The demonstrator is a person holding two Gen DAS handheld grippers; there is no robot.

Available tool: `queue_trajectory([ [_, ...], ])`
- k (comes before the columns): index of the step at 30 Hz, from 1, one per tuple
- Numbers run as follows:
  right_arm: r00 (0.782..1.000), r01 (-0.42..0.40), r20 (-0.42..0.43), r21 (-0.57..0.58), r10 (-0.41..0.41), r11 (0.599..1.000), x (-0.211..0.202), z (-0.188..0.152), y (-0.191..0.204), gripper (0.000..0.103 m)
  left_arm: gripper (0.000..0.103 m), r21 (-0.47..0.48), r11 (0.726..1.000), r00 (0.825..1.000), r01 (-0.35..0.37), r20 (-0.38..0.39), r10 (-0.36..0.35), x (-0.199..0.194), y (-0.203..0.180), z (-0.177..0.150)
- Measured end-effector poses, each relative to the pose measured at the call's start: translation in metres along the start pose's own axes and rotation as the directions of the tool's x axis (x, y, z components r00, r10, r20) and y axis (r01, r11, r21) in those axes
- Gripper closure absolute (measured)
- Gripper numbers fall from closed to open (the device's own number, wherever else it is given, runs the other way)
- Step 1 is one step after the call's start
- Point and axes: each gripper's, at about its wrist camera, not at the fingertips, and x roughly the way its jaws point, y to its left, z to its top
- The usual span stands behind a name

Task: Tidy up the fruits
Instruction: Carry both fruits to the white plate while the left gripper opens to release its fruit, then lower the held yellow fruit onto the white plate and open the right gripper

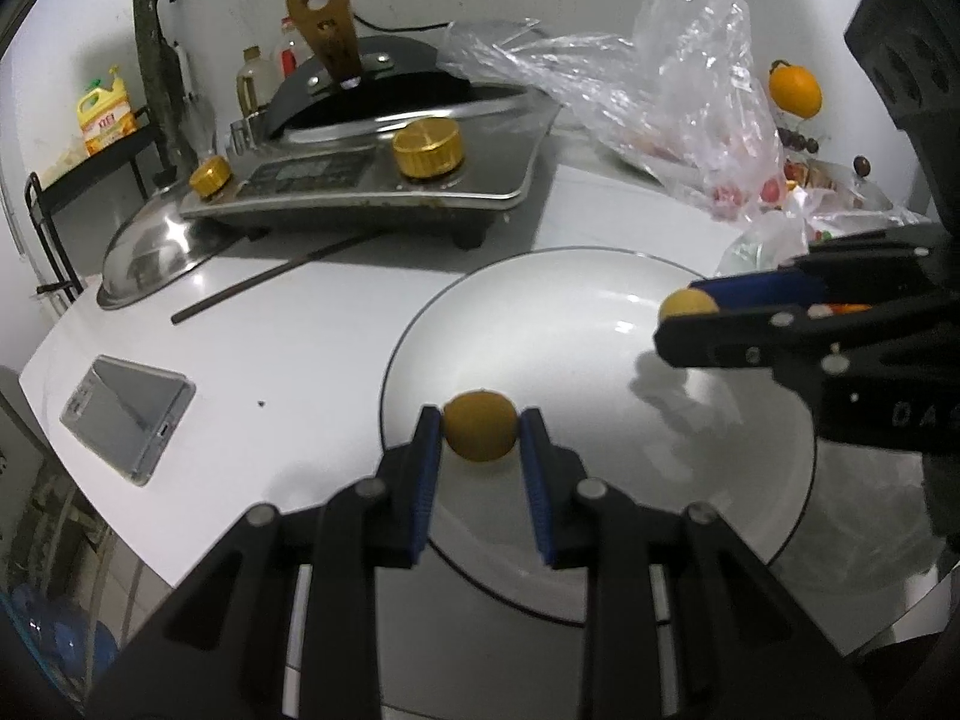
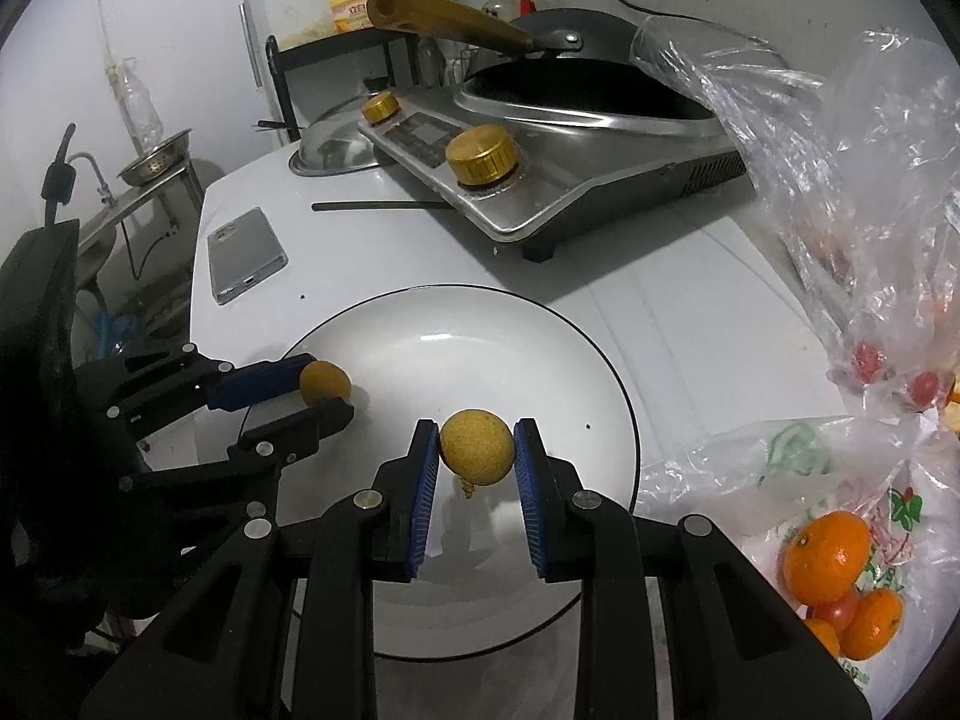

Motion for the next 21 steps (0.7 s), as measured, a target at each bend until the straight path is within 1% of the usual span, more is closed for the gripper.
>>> queue_trajectory([
  [6, 1.0, 0.005, -0.005, -0.007, -0.005, 1.0, 0.003, 0.003, 0.0, 0.075, 0.073, -0.021, 1.0, 1.0, 0.009, -0.006, -0.009, -0.001, 0.004, 0.003],
  [8, 1.0, 0.008, -0.004, -0.011, -0.008, 1.0, 0.003, 0.004, 0.001, 0.075, 0.072, -0.03, 0.999, 1.0, 0.022, -0.003, -0.022, -0.003, 0.006, 0.004],
  [12, 1.0, 0.011, -0.002, -0.021, -0.012, 1.0, 0.004, 0.009, 0.005, 0.075, 0.069, -0.039, 0.999, 0.999, 0.031, 0.018, -0.031, -0.011, 0.009, 0.005],
  [16, 1.0, 0.011, 0.0, -0.036, -0.011, 0.999, 0.005, 0.014, 0.012, 0.075, 0.069, -0.056, 0.997, 0.998, 0.057, 0.04, -0.055, -0.02, 0.013, 0.006],
  [21, 1.0, 0.007, 0.003, -0.054, -0.007, 0.999, 0.008, 0.022, 0.021, 0.075, 0.068, -0.072, 0.996, 0.997, 0.056, 0.063, -0.052, -0.03, 0.022, 0.005],
])
